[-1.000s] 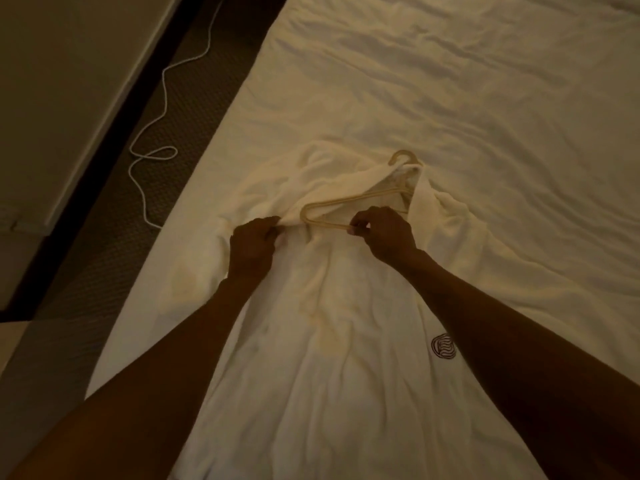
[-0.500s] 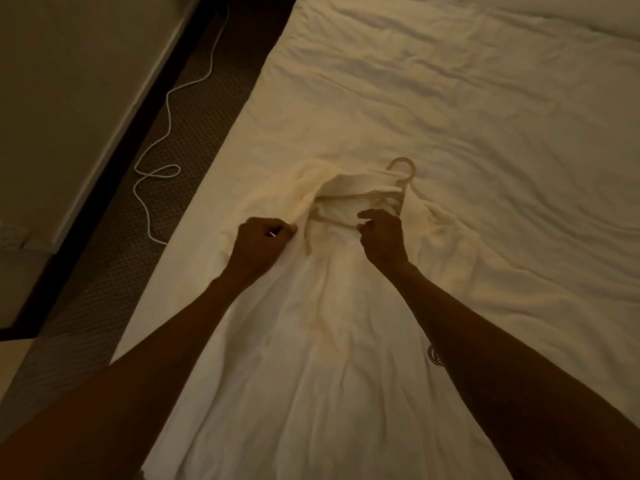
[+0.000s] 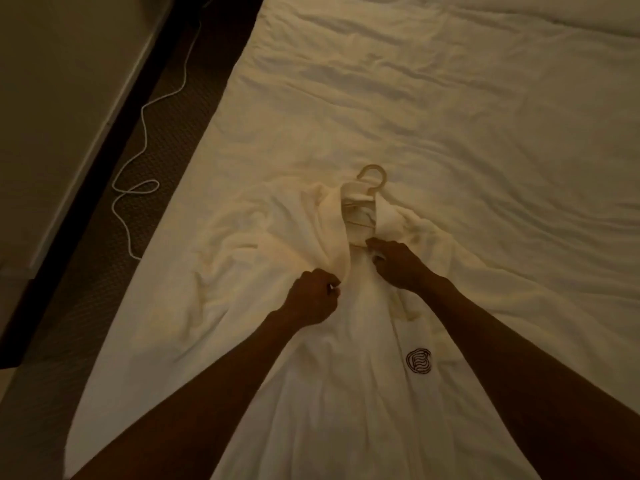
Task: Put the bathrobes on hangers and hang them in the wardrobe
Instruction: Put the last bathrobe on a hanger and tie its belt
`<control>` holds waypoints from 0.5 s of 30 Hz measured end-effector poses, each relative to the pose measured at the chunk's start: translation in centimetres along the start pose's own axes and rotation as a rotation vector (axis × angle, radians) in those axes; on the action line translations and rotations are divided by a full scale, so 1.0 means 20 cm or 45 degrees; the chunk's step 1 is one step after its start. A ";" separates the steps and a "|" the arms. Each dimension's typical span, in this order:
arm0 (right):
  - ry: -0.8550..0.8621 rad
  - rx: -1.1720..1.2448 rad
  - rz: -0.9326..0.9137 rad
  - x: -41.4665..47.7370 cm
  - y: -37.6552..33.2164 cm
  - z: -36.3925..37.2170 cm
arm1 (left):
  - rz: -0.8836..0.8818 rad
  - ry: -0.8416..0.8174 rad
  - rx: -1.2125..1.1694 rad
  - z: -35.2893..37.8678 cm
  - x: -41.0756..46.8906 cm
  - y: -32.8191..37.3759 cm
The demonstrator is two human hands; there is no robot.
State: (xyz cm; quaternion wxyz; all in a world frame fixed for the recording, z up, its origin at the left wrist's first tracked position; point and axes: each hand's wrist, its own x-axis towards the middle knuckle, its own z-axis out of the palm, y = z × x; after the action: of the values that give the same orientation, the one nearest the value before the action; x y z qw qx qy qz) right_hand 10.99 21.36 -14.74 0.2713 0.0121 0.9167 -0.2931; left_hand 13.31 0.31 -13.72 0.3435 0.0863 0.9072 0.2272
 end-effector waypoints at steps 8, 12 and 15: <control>0.358 0.479 0.058 0.04 0.09 -0.05 | -0.073 -0.376 -0.223 -0.20 0.19 0.15; 0.714 0.576 0.029 0.08 0.11 -0.10 | -0.042 0.417 -0.106 -0.36 0.45 0.24; 0.843 0.462 -0.036 0.14 0.14 -0.12 | 0.044 0.524 -0.207 -0.43 0.66 0.33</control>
State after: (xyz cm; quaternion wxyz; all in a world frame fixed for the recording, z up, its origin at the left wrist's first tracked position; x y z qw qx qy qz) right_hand 7.89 24.47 -16.06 -0.0504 0.1416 0.8880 -0.4347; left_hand -2.30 7.23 -12.70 0.1528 0.0257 0.9352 0.3184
